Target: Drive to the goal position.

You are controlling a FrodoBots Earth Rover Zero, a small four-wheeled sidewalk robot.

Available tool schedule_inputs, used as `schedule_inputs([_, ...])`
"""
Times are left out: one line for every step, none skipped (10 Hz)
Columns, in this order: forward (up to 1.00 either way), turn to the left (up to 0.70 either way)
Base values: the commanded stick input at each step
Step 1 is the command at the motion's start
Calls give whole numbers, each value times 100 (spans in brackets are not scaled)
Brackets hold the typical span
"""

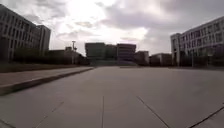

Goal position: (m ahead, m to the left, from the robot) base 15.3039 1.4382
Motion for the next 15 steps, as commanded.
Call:
schedule_inputs([100,0])
schedule_inputs([100,0])
schedule_inputs([100,0])
schedule_inputs([100,0])
schedule_inputs([100,0])
schedule_inputs([100,0])
schedule_inputs([100,0])
schedule_inputs([100,0])
schedule_inputs([100,0])
schedule_inputs([100,0])
schedule_inputs([100,0])
schedule_inputs([100,0])
schedule_inputs([100,0])
schedule_inputs([100,0])
schedule_inputs([100,0])
